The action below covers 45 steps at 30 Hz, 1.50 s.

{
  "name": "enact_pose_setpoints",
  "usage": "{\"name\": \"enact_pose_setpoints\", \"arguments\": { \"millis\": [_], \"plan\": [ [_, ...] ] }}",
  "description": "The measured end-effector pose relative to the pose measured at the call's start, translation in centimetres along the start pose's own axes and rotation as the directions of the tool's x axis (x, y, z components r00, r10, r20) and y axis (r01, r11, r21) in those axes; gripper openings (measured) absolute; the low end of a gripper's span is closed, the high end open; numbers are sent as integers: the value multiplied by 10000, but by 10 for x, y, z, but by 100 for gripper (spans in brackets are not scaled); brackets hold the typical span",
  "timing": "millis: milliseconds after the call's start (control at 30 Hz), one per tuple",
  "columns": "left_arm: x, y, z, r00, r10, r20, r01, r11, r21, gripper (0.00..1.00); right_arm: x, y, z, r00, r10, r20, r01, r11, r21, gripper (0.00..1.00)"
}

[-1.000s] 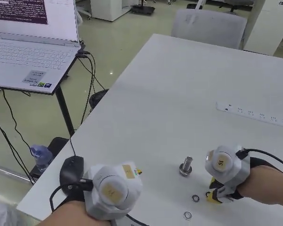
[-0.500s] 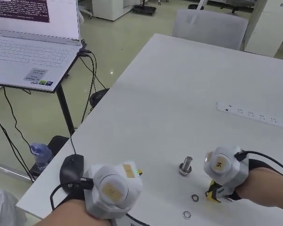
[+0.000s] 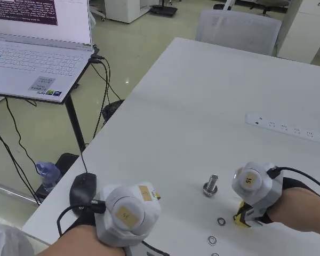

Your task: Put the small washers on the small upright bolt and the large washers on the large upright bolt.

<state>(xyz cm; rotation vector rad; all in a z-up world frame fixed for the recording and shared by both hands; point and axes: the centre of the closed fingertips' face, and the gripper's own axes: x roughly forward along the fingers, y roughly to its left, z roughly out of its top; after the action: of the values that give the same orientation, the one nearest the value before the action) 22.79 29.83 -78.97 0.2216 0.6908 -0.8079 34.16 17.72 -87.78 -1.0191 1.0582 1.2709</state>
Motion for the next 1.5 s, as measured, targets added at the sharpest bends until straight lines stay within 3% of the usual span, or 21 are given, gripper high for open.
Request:
{"name": "enact_pose_setpoints", "arguments": {
  "millis": [433, 667, 800, 1000, 1233, 1500],
  "plan": [
    [3, 2, 4, 9999, 8, 127, -7, 10000, -47, 94, -33, -3, -23, 9992, -322, 228, 304, 9965, 774, 13],
    [3, 0, 8, 9999, -28, 145, 28, 10000, -9, 97, -47, -16, -35, 9981, -545, 281, 506, 9908, 1252, 13],
    [2, -2, 12, 9991, -155, 400, 163, 9997, -176, 99, -56, -24, -34, 9974, -635, 330, 586, 9894, 1327, 13],
    [2, -2, 8, 9998, -76, 195, 77, 10000, -58, 99, -63, -36, -29, 9963, -746, 433, 679, 9878, 1401, 13],
    [2, 0, 3, 10000, -22, 20, 22, 10000, -34, 99, -72, -51, -12, 9935, -926, 661, 829, 9872, 1361, 13],
    [3, 2, 4, 9999, 5, 100, -3, 9999, -143, 99, -71, -59, -2, 9930, -962, 688, 871, 9883, 1249, 13]
  ]
}}
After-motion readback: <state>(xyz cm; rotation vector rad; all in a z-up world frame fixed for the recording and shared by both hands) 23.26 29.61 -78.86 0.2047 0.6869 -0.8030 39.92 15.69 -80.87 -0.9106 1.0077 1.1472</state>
